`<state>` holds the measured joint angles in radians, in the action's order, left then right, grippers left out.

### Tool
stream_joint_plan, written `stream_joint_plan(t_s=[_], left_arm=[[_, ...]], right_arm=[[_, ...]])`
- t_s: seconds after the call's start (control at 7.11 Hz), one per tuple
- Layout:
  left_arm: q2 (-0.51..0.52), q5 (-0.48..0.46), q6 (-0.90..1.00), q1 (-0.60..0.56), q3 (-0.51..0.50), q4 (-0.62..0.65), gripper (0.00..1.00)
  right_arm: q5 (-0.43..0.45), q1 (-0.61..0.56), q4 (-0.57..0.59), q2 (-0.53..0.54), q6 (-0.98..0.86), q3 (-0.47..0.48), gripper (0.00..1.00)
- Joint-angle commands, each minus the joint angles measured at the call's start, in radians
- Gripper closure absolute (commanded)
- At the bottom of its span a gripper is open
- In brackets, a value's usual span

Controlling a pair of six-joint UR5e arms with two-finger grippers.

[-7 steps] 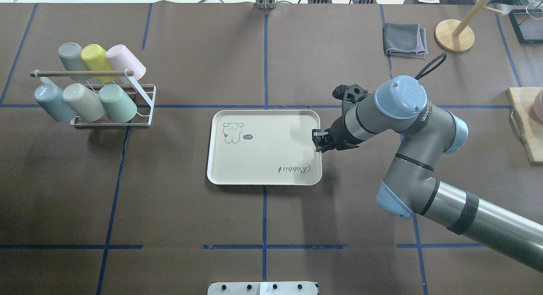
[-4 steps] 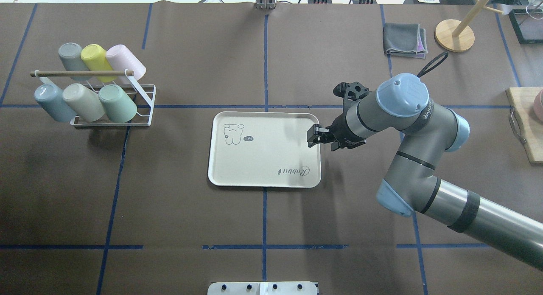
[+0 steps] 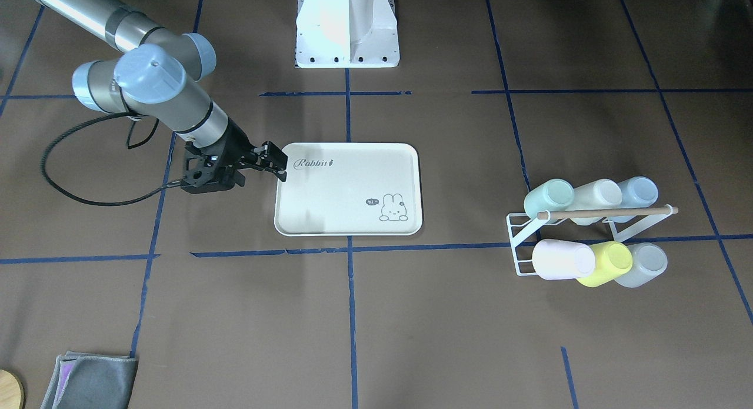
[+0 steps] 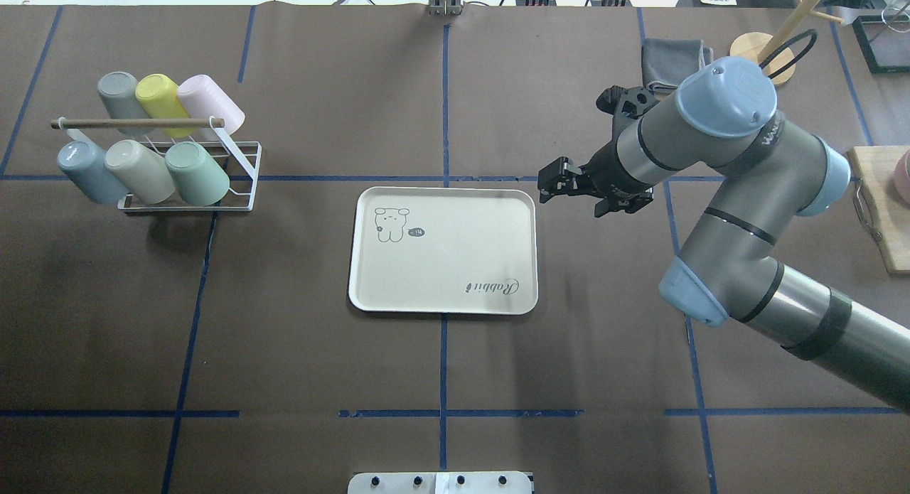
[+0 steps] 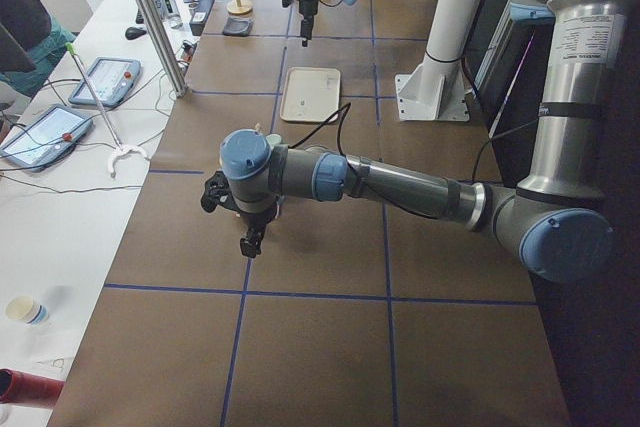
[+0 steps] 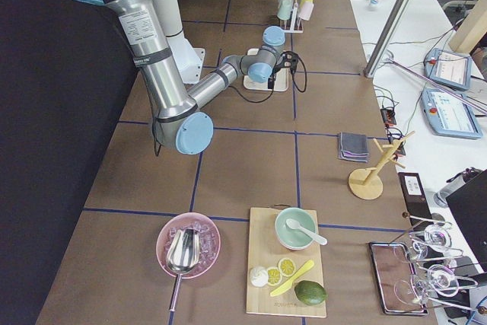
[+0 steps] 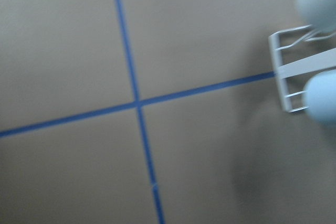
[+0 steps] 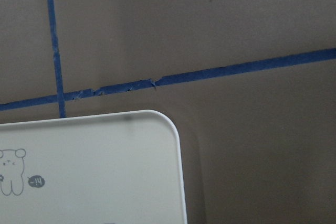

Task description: Pick up and place green cup on tray

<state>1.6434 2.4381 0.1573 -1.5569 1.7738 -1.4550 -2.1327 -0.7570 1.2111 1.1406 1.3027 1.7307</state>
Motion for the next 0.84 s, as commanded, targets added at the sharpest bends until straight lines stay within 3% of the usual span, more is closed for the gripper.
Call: stream_joint_plan(t_s=[0.0,0.28,0.42,0.7], left_arm=[[0.032,-0.089,-0.002,0.087,0.123,0.022,0.01],[0.099,-0.129,0.002,0.122,0.18,0.012,0.03],[0.124,-0.186,-0.001,0.167,0.232,0.024,0.01],[0.139,-0.415,0.013,0.294,0.346,0.027,0.0]], right_arm=[[-0.013,-0.066,0.085,0.017,-0.052,0.052,0.0],[-0.022,-0.105,0.087,0.095,-0.095,0.096,0.0],[-0.074,-0.154,0.087,0.117,-0.124,0.104,0.0],[-0.13,-0.247,0.087,0.197,-0.265,0.113,0.0]])
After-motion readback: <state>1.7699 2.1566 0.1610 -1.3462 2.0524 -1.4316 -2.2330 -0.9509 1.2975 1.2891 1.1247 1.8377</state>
